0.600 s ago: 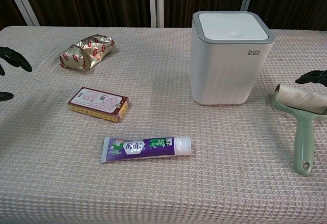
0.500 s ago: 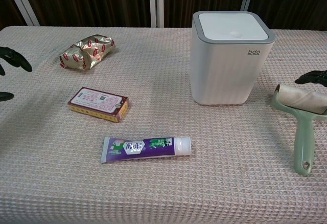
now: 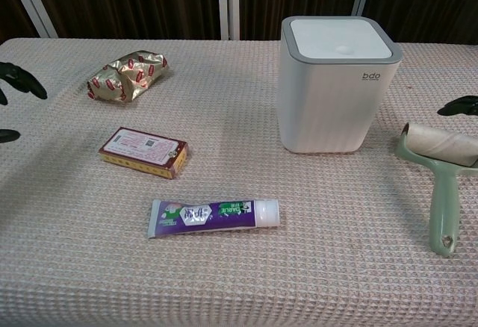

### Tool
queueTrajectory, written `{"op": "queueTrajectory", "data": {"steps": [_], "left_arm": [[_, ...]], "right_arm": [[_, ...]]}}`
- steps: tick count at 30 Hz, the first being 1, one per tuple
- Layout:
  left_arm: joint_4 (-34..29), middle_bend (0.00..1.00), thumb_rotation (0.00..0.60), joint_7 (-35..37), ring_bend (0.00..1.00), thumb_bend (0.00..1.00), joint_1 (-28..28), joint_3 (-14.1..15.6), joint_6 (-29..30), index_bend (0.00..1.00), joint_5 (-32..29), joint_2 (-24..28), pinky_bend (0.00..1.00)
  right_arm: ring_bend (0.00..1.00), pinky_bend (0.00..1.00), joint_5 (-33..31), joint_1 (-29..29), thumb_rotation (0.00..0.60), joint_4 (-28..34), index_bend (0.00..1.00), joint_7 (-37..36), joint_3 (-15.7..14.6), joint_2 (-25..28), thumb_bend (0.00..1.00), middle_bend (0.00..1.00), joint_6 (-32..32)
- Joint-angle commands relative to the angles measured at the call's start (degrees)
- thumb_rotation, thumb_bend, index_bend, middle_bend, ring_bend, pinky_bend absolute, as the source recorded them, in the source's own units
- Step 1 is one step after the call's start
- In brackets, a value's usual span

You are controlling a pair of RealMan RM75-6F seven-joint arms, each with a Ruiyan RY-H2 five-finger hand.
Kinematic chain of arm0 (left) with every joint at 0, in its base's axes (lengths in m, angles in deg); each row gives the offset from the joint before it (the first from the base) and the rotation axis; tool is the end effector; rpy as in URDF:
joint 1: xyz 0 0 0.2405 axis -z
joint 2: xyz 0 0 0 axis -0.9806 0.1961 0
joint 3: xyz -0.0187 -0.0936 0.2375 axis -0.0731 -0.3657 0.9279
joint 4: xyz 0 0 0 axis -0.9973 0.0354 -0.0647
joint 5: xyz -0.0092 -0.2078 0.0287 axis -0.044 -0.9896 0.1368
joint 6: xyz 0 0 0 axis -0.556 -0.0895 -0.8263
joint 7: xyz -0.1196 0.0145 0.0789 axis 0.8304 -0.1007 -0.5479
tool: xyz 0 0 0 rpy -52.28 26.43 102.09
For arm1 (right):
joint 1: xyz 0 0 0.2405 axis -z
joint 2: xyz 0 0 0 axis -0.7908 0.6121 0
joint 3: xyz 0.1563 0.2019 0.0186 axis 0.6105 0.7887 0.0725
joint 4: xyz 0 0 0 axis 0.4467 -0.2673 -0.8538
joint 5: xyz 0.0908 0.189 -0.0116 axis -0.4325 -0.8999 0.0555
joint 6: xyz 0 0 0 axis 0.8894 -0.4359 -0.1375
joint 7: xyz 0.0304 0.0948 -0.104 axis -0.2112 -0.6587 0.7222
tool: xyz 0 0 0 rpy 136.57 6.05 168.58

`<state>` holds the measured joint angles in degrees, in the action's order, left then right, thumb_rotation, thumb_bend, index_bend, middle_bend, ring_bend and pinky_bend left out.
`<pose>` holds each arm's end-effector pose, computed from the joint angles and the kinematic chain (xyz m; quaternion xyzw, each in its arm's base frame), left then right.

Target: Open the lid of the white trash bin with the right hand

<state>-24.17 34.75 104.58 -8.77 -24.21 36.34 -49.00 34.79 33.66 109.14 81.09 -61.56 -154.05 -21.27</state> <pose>-0.2661 0.2679 0.0761 -0.7197 -0.4242 -0.3839 0.3935 -0.2731 -0.2155 0.0734 0.7511 -0.3854 0.2899 0.4508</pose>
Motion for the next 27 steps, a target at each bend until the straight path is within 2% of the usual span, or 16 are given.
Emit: {"op": "queueTrajectory", "data": {"steps": [1, 7, 10, 19, 27], "left_arm": [[-0.2, 0.2, 0.392, -0.4, 0.19, 0.21, -0.3, -0.5, 1.0, 0.27, -0.3, 0.2, 0.3], [1.1, 0.2, 0.433, -3.5, 0.19, 0.21, -3.5, -1.4, 6.9, 0.27, -1.2, -1.1, 0.3], [2.4, 0.2, 0.435, -4.1, 0.19, 0.21, -4.9, -1.0, 8.2, 0.27, -1.6, -1.5, 0.3], [3.7, 0.2, 0.438, -2.7, 0.18, 0.21, -6.1, -0.3, 8.0, 0.27, -1.8, -1.0, 0.3], [5.8, 0.2, 0.438, 0.3, 0.18, 0.21, -7.1, 0.2, 8.1, 0.27, -1.7, -1.4, 0.3]], "right_arm": [[0.0, 0.0, 3.8, 1.8, 0.6, 0.2, 0.0, -1.4, 0.3, -0.2, 0.4, 0.0, -5.8], [0.0, 0.0, 11.1, 4.0, 0.6, -0.3, 0.0, -3.3, 2.5, -1.6, 0.36, 0.0, -17.5], [0.0, 0.0, 11.7, 3.3, 0.6, 1.0, 0.0, -1.4, 4.4, -2.0, 0.35, 0.0, -18.7], [0.0, 0.0, 6.6, -4.8, 0.6, 8.2, 0.0, 6.8, 9.8, -2.3, 0.33, 0.05, -6.7], [0.0, 0.0, -3.4, -10.8, 0.6, 11.2, 0.0, 15.7, 12.3, -4.9, 0.36, 0.1, 3.4]]}}
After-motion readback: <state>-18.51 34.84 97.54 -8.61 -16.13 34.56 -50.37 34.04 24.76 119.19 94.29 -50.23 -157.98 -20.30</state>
